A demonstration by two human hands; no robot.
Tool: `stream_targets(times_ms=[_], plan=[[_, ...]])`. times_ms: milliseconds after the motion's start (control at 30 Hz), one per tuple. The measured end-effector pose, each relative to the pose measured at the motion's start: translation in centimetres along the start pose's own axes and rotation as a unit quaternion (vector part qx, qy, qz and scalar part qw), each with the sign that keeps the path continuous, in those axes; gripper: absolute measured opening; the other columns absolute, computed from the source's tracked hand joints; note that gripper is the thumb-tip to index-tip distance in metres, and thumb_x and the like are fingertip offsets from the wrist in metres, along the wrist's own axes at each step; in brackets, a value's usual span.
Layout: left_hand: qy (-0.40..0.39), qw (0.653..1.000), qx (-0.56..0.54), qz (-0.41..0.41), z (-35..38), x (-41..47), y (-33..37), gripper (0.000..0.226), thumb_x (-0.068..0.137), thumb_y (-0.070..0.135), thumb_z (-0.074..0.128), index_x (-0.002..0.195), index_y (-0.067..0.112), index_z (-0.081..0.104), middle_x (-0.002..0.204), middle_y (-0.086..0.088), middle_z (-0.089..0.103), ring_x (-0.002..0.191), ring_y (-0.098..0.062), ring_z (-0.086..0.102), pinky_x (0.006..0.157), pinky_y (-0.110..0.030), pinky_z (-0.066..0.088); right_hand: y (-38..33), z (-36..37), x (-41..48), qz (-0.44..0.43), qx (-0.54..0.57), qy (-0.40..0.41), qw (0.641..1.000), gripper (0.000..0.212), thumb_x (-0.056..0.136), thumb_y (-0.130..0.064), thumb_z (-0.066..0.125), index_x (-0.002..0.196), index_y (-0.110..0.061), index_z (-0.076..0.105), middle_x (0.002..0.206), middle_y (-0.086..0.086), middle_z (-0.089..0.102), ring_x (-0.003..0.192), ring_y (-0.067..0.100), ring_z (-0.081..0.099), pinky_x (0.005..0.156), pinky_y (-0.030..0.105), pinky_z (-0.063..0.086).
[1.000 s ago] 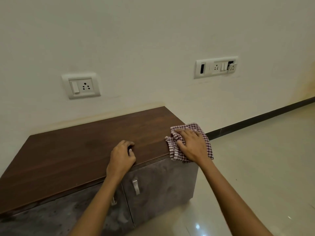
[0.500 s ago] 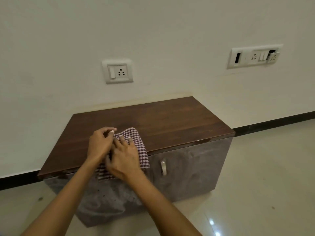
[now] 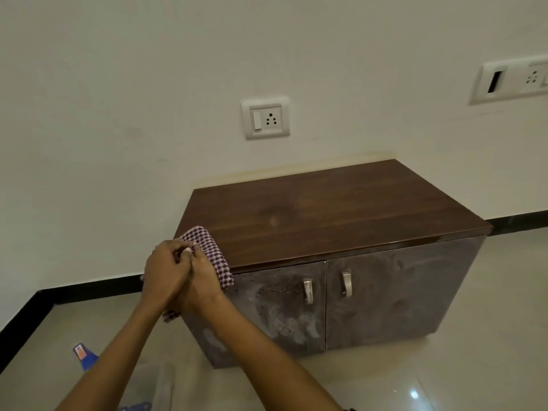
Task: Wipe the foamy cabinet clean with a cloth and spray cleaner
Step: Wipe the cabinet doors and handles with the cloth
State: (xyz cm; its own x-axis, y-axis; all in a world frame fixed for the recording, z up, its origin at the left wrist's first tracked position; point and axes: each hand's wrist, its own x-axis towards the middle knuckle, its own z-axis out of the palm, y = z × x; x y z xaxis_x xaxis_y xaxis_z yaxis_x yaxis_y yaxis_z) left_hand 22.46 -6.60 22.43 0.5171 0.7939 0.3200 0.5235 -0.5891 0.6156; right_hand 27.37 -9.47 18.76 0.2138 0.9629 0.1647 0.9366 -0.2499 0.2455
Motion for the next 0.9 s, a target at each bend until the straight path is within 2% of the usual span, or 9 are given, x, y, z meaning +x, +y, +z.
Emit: stream_targets(times_ms=[100,233,300,400,500,667,767,833,900], plan=[[-0.002,1.000,-0.006,-0.001,-0.4,-0.9,-0.3,0.022,0.088,0.009,0.053,0.107,0.006,0.064,0.121,-0.018,0.060,0.112,-0.033,0.055,0.100,-0.041,0.041,0.2,1.8,-0.1,-0.047,-0.017,0.031,0.998,0.072,0.086,-0.049,0.053,0.145,-0.018,0.026,0.150,0.002,0.032,0.140,0.022,0.025,0.116,0.042,0.016],[0.003,0.999,-0.024,0.035,-1.1,-2.4,-0.8,0.025,0.089,0.007,0.052,0.111,0.005,0.062,0.120,-0.018,0.060,0.110,-0.032,0.056,0.097,-0.042,0.044,2.1,4.0,-1.8,-0.092,-0.070,0.152,0.982,0.052,0.080,-0.040,0.056,0.131,-0.031,0.051,0.138,-0.008,0.051,0.128,0.018,0.046,0.107,0.040,0.034],[-0.009,0.996,-0.045,0.077,-1.1,-3.2,-0.8,0.025,0.088,0.005,0.052,0.112,0.005,0.062,0.117,-0.017,0.062,0.108,-0.029,0.058,0.095,-0.038,0.047,4.5,5.8,-4.0,-0.054,-0.095,0.221,0.969,0.060,0.078,-0.035,0.054,0.136,-0.026,0.044,0.141,-0.005,0.047,0.133,0.024,0.038,0.109,0.045,0.026],[-0.023,0.988,-0.045,0.146,-0.6,-4.2,-0.8,0.025,0.088,0.007,0.052,0.110,0.007,0.065,0.114,-0.011,0.065,0.106,-0.016,0.057,0.093,-0.024,0.042,7.2,9.2,-7.7,0.077,-0.089,0.334,0.935,0.073,0.085,-0.035,0.049,0.148,-0.023,0.014,0.156,-0.003,0.015,0.144,0.020,0.007,0.115,0.045,0.001],[-0.017,0.985,-0.047,0.163,0.0,-4.3,-0.9,0.025,0.088,0.004,0.052,0.109,0.009,0.066,0.114,-0.008,0.065,0.106,-0.009,0.052,0.095,-0.024,0.041,6.8,10.6,-8.7,0.164,-0.034,0.382,0.909,0.065,0.094,-0.038,0.034,0.149,-0.023,0.003,0.158,-0.005,-0.006,0.145,0.015,-0.003,0.116,0.045,-0.008],[0.042,0.991,-0.075,0.102,0.2,-3.8,-2.3,0.028,0.086,-0.003,0.049,0.107,0.005,0.065,0.107,-0.011,0.067,0.094,-0.011,0.056,0.087,-0.025,0.044,1.9,10.7,-4.8,0.059,-0.055,0.383,0.920,0.075,0.085,-0.028,0.043,0.149,-0.020,0.005,0.158,-0.004,-0.003,0.145,0.013,-0.004,0.116,0.043,-0.008],[0.069,0.992,-0.082,0.059,0.3,-4.1,-3.2,0.037,0.081,-0.011,0.045,0.110,0.004,0.064,0.110,-0.011,0.066,0.097,-0.010,0.054,0.090,-0.021,0.041,0.4,11.7,-3.2,0.007,-0.037,0.348,0.937,0.074,0.084,-0.022,0.042,0.149,-0.016,0.008,0.150,-0.006,0.025,0.145,0.014,-0.006,0.117,0.042,-0.009],[0.075,0.993,-0.081,0.051,0.5,-4.4,-3.8,0.038,0.083,-0.009,0.045,0.112,0.007,0.063,0.114,-0.010,0.064,0.103,-0.011,0.055,0.093,-0.023,0.042,-0.1,12.5,-2.8,-0.091,-0.066,0.275,0.955,0.065,0.084,-0.024,0.036,0.146,-0.017,0.021,0.144,-0.009,0.042,0.145,0.015,0.006,0.117,0.041,-0.012],[0.076,0.993,-0.078,0.043,0.6,-4.7,-3.9,0.035,0.086,-0.005,0.046,0.115,0.008,0.062,0.118,-0.009,0.063,0.107,-0.011,0.053,0.096,-0.025,0.042,-0.2,13.2,-3.2,-0.168,-0.120,0.201,0.957,0.062,0.082,-0.037,0.038,0.142,-0.024,0.026,0.143,-0.016,0.040,0.138,0.006,0.027,0.116,0.039,-0.011]])
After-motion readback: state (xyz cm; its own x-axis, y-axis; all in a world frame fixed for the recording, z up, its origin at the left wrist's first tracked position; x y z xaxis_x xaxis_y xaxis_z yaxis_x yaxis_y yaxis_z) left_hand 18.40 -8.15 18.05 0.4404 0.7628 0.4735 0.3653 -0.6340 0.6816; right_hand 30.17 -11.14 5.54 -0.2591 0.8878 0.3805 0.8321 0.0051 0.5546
